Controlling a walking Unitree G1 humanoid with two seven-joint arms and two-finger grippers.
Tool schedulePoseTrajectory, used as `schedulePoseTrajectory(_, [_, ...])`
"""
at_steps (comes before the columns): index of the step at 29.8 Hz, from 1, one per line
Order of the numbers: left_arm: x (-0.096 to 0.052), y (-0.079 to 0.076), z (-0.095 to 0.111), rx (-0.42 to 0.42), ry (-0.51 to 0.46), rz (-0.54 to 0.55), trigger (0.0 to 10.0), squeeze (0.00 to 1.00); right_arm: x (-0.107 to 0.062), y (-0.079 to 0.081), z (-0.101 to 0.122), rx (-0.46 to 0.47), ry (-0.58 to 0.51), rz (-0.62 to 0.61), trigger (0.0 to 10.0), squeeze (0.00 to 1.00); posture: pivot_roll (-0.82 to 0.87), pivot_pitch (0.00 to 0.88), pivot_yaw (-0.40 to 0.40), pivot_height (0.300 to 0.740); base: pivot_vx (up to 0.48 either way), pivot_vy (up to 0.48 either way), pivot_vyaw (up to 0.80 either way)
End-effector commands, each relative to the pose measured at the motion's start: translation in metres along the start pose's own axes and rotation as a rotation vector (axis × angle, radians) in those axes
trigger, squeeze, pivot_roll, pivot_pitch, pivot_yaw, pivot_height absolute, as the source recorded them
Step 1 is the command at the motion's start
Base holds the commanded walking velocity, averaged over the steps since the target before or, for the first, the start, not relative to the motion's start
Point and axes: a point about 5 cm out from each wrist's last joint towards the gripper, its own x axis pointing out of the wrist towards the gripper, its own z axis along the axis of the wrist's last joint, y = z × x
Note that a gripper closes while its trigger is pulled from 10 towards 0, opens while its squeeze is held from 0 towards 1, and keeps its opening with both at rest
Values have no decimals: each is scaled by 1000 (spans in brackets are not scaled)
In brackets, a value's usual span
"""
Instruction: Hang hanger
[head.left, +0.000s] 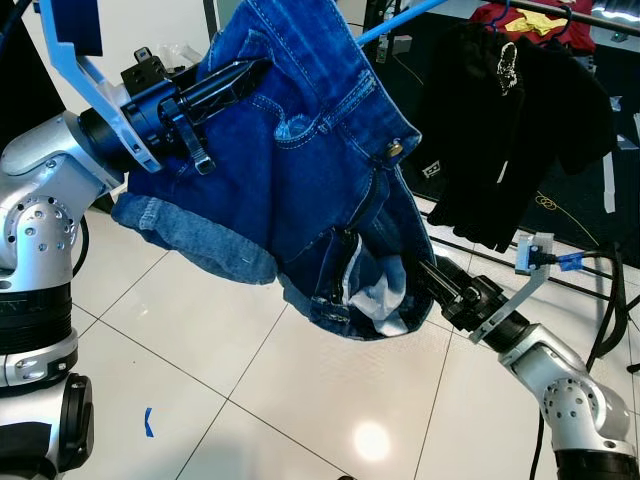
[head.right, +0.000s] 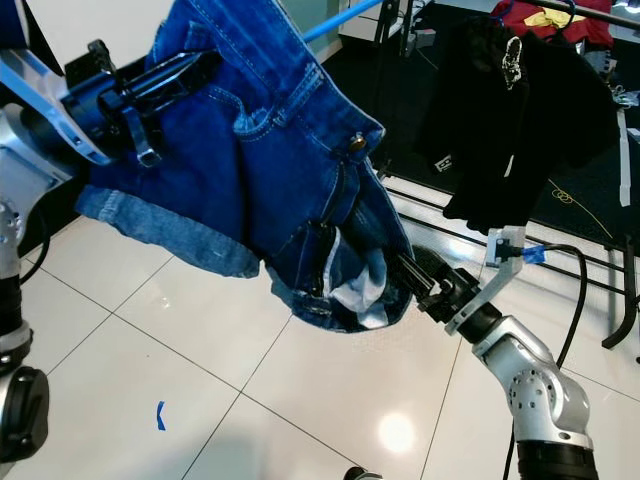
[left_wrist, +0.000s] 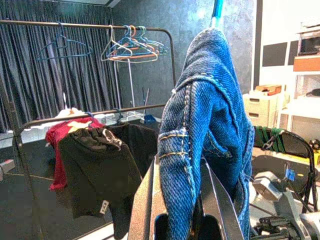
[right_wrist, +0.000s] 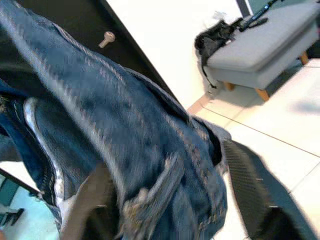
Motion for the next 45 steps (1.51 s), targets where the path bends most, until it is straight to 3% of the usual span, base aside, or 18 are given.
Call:
schedulePoseTrajectory(1, [-2,-1,14,41,-37,-3,10000,0,-3,-4,-3,-2,5,-25,0,0,73,156,-29,740,0,0,0])
schedulePoseTrajectory(12, [-7,5,17,53,-41,26,10000,0,-3,-5,-4,-10,17,-32,0,0,71,157,-33,740,0,0,0])
schedulePoseTrajectory(19, [-13,2,15,57,-16,-26,10000,0,-3,-8,9,2,-41,-43,0,0,71,156,-33,740,0,0,0])
schedulePoseTrajectory(20, [-26,-3,6,74,46,-95,10000,0,-4,-10,25,43,-126,-46,0,0,69,157,-32,740,0,0,0])
schedulePoseTrajectory(21, [-26,-3,6,74,46,-95,10000,0,-4,-10,25,43,-126,-46,0,0,69,157,-32,740,0,0,0])
schedulePoseTrajectory(22, [-46,-12,-7,87,122,-200,10000,0,-8,-14,43,85,-206,-46,0,0,70,157,-30,740,0,0,0])
schedulePoseTrajectory(23, [-46,-12,-7,87,122,-200,10000,0,-8,-14,43,85,-206,-46,0,0,70,157,-30,740,0,0,0])
schedulePoseTrajectory(25, [-79,-24,-25,56,251,-324,10000,0,-16,-21,70,133,-320,-66,0,0,71,159,-29,740,0,0,0])
schedulePoseTrajectory(27, [-95,-28,-39,11,338,-322,10000,0,-20,-31,89,138,-384,-137,0,0,72,160,-33,740,0,0,0])
schedulePoseTrajectory(34, [-99,-35,-58,25,436,-304,10000,0,-16,-38,101,134,-404,-212,0,0,73,159,-45,740,0,0,0])
schedulePoseTrajectory(36, [-96,-32,-65,63,458,-262,10000,0,-12,-38,100,143,-393,-215,0,0,74,157,-48,740,0,0,0])
schedulePoseTrajectory(38, [-89,-24,-75,157,481,-174,10000,0,-1,-33,97,161,-360,-204,0,0,75,152,-49,740,0,0,0])
schedulePoseTrajectory(43, [-86,-19,-80,216,499,-134,10000,0,4,-30,98,172,-351,-195,0,0,72,150,-46,740,0,0,0])
schedulePoseTrajectory(45, [-88,-9,-83,283,558,-74,10000,0,6,-29,101,167,-352,-195,0,0,69,146,-45,740,0,0,0])
